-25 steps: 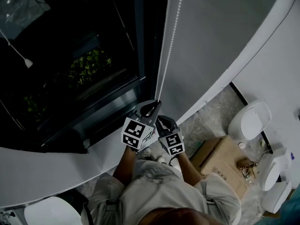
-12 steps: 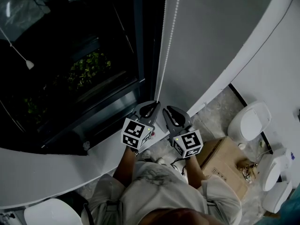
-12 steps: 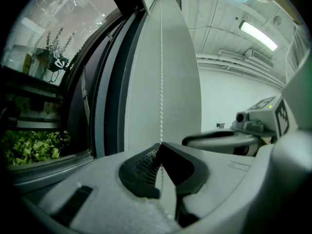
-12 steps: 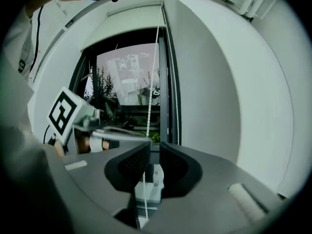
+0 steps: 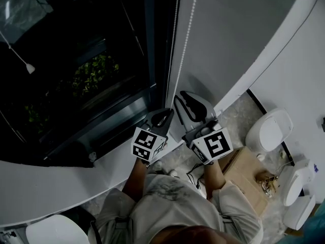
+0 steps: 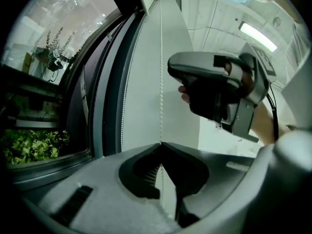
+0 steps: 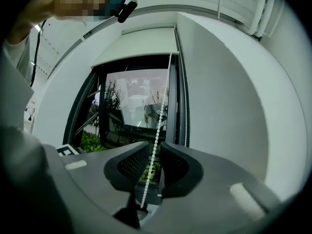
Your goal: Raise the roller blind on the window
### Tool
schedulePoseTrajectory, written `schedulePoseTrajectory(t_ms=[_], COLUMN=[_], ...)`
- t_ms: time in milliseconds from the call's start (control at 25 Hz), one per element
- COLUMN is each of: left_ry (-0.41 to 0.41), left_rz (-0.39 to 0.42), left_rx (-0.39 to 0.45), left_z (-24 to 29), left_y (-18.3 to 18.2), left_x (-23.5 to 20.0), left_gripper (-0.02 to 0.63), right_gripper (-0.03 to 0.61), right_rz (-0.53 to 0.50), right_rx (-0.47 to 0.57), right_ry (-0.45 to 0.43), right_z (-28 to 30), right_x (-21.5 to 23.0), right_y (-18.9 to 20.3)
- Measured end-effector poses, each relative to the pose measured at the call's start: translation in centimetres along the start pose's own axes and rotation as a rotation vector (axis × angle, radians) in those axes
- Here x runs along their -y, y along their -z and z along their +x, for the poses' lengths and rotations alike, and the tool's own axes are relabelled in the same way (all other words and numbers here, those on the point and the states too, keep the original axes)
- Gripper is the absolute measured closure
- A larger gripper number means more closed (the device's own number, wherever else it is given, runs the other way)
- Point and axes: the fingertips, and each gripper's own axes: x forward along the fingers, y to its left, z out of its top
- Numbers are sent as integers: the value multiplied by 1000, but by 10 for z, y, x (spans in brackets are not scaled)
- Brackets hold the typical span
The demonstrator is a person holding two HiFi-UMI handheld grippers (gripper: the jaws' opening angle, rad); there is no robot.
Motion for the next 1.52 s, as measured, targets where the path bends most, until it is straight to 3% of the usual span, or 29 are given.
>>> schedulePoseTrajectory(t_ms=[240,320,560,1520], left_ry=[4,7,15,14], left_rz=[2,1,-2,-62], left_rx=[1,2,3,-119], left_z=[0,0,3,15], left_y=[0,0,3,81], left_x=[2,2,2,-2], left_gripper=[600,600,600,600], right_gripper=[494,543,558,558], right_rz=[-44,-45,21,8], right_rx=[-12,-11,15,-118], right_ry=[-11,-12,-29,45], right_z=[18,20,18,9], right_x=[6,7,4,1], right_y=[-17,-18,-16,62])
